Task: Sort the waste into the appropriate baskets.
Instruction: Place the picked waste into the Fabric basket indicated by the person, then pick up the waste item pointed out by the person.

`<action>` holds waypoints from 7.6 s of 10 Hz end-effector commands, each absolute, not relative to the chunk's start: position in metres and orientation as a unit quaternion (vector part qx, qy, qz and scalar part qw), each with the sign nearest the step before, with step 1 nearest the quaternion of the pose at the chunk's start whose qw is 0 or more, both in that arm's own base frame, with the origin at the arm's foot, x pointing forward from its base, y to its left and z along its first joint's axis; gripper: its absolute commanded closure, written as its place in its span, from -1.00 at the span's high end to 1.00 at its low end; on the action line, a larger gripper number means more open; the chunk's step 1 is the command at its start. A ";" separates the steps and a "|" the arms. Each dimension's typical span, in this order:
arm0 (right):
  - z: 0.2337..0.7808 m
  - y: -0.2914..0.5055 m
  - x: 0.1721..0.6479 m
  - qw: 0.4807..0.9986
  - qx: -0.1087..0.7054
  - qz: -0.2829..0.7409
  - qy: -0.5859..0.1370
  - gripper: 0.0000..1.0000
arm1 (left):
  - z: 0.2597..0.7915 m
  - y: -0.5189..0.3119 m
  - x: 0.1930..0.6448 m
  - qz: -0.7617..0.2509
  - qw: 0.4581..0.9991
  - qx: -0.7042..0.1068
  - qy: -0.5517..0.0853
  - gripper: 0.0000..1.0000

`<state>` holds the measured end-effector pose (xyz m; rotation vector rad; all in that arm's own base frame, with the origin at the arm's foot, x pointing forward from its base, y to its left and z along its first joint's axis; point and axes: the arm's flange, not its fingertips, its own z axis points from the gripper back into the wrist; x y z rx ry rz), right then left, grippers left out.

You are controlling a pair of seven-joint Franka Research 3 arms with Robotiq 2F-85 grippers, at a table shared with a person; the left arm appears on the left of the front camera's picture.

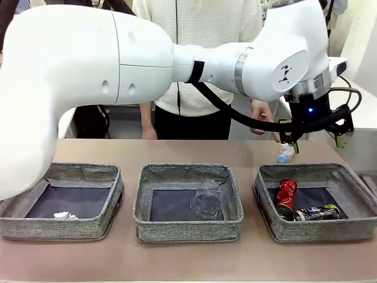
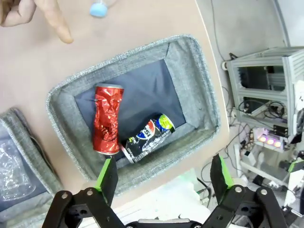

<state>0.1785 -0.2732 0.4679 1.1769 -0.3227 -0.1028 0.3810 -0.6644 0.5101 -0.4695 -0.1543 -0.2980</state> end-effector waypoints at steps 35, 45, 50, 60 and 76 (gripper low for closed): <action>0.499 -0.039 0.372 0.747 0.655 -0.100 -0.044 1.00 | 0.488 0.064 0.276 -0.072 0.728 -0.682 0.010 1.00; 0.499 -0.039 0.372 0.747 0.655 -0.100 -0.044 1.00 | 0.488 0.064 0.276 -0.072 0.728 -0.682 0.010 1.00; 0.499 -0.039 0.372 0.747 0.655 -0.100 -0.044 1.00 | 0.488 0.064 0.276 -0.072 0.728 -0.682 0.010 1.00; 0.514 -0.025 0.399 0.939 0.225 -0.106 -0.236 1.00 | 0.488 0.064 0.276 -0.072 0.728 -0.682 0.010 1.00; 0.370 -0.020 0.590 0.951 0.066 -0.282 -0.108 1.00 | 0.488 0.064 0.276 -0.072 0.728 -0.682 0.010 1.00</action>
